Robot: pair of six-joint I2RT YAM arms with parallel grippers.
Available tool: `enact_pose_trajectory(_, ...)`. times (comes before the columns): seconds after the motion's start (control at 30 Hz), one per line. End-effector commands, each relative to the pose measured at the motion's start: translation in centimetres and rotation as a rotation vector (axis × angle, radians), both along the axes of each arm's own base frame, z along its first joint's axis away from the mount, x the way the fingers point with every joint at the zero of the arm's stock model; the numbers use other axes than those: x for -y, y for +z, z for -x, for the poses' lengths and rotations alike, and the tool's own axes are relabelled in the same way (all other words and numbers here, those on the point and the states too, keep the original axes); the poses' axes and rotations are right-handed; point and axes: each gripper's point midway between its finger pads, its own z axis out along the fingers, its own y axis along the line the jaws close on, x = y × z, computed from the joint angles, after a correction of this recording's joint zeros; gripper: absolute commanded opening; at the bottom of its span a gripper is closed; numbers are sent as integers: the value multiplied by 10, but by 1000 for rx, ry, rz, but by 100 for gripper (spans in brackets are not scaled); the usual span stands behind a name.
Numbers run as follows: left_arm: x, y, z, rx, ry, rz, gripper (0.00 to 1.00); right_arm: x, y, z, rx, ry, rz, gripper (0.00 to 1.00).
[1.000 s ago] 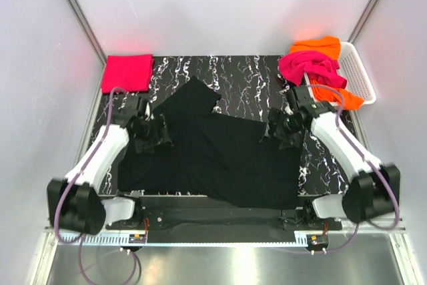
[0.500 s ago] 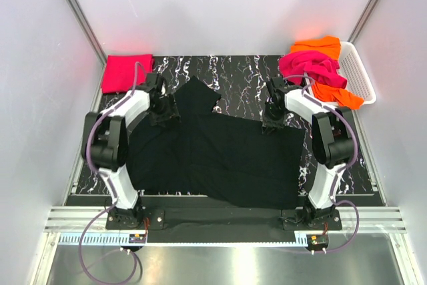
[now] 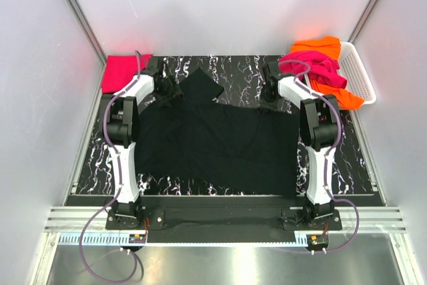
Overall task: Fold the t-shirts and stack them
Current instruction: Flatten the tshirt out
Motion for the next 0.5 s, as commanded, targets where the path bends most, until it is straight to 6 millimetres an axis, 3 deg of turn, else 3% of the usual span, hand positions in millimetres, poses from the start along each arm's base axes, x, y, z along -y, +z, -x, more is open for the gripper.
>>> enact_pose_trajectory(0.0, 5, -19, -31, 20, 31, 59, 69, 16, -20, -48, 75, -63, 51, 30)
enact_pose_trajectory(0.07, 9, -31, -40, 10, 33, 84, 70, 30, -28, -60, 65, -82, 87, 31)
enact_pose_trajectory(0.1, 12, -23, -53, 39, 36, 98, 70, 32, -16, -76, 97, -95, 79, 31)
enact_pose_trajectory(0.17, 17, -33, -62, 27, 52, 130, 70, 47, -26, -78, 53, -126, 88, 33)
enact_pose_trajectory(0.2, 19, -24, -73, 58, 56, 141, 70, 60, -19, -90, 74, -157, 91, 33)
enact_pose_trajectory(0.27, 23, -26, -80, 58, 63, 167, 69, 67, -29, -90, 31, -154, 71, 35)
enact_pose_trajectory(0.3, 25, -18, -86, 80, 58, 178, 69, 69, -18, -102, 58, -140, 48, 38)
enact_pose_trajectory(0.33, 26, -13, -86, 87, 53, 181, 68, 67, -17, -102, 46, -116, 41, 40)
enact_pose_trajectory(0.37, 24, 7, -89, 129, 44, 170, 68, 63, -17, -103, 43, -70, 23, 43)
enact_pose_trajectory(0.4, 23, 12, -85, 138, 33, 156, 69, 60, -1, -115, 82, -58, 16, 50)
enact_pose_trajectory(0.43, 20, 23, -84, 160, 21, 139, 69, 54, 4, -111, 60, -43, -15, 54)
enact_pose_trajectory(0.47, 16, 53, -83, 225, 0, 104, 71, 47, 9, -111, 56, -20, -47, 58)
